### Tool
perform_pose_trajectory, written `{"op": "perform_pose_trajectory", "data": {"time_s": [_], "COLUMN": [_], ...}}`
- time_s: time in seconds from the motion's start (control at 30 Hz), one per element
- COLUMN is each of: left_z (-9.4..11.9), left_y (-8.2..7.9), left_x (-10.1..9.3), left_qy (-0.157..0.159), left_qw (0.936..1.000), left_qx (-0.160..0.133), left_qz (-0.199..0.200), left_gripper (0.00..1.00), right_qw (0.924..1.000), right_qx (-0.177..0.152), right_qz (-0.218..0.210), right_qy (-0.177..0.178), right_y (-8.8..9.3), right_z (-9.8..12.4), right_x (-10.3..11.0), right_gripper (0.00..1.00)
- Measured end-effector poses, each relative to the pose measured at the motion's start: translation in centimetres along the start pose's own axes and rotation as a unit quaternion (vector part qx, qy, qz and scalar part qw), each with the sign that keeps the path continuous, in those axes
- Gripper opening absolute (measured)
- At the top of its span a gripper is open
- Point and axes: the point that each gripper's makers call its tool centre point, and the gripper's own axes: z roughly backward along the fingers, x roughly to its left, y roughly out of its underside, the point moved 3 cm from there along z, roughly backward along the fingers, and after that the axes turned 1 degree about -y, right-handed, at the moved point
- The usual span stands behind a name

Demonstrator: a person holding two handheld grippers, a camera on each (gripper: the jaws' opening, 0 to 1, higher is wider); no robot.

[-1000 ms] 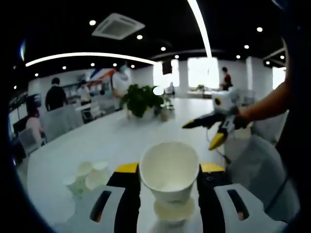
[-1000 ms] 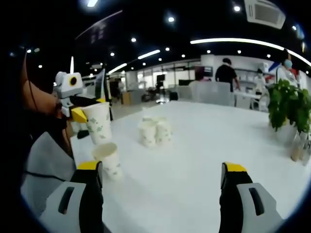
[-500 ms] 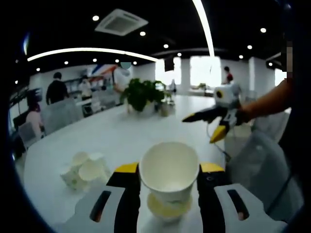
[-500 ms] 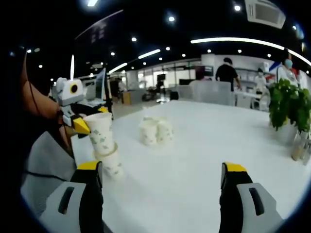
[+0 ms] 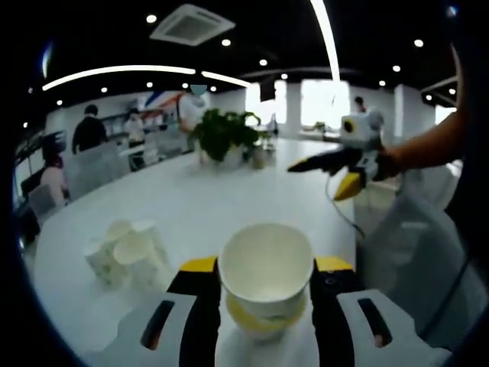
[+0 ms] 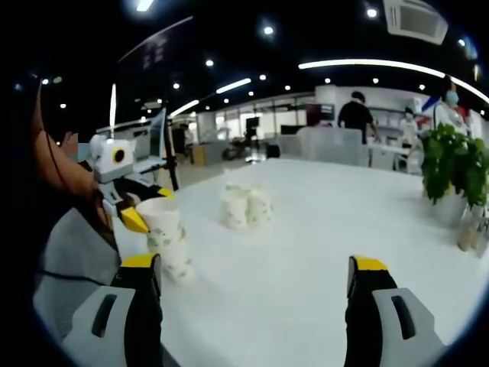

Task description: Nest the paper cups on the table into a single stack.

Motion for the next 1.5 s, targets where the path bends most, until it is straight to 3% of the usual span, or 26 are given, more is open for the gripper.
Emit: {"op": "perform_pose_trajectory", "data": {"time_s": [0.13,0.3,0.43,0.57,0.87,1.03,1.23,1.3,1.5], "left_z": [-0.1,-0.3,-0.4,-0.6,-0.6,-0.3,0.3,0.9,3.4], "left_y": [0.3,1.5,1.7,2.7,2.8,1.9,0.1,-0.7,-2.5], "left_x": [0.2,0.3,0.1,0.1,-0.1,0.1,0.9,1.7,5.2], "left_qy": [-0.006,-0.011,-0.003,-0.003,-0.001,0.003,0.001,-0.009,-0.05], "left_qw": [0.9999,0.9993,0.9994,0.9983,0.9986,0.9997,0.9995,0.9993,0.9978], "left_qx": [0.002,0.03,0.03,0.051,0.048,0.022,-0.02,-0.026,-0.041], "left_qz": [0.015,-0.019,-0.015,-0.028,-0.022,0.0,0.026,0.026,0.017], "left_gripper": [0.44,0.44,0.44,0.44,0.47,0.53,0.76,0.83,0.87], "right_qw": [1.0,1.0,1.0,1.0,1.0,1.0,0.9999,0.9999,0.9999], "right_qx": [0.0,0.001,0.001,0.002,0.004,0.004,0.006,0.005,0.002], "right_qz": [-0.002,-0.003,-0.004,-0.005,-0.006,-0.003,-0.001,0.004,0.01], "right_qy": [0.0,0.0,0.001,0.001,0.0,-0.006,-0.008,-0.01,-0.01], "right_y": [0.1,0.2,0.4,0.4,0.6,0.5,0.1,-0.1,-0.8], "right_z": [0.1,0.2,0.3,0.4,0.4,0.1,-0.2,-0.3,-0.5], "right_x": [0.2,0.3,0.3,0.4,0.5,0.6,0.5,0.4,-0.1], "right_gripper": [1.0,1.0,1.0,1.0,1.0,1.0,1.0,1.0,1.0]}}
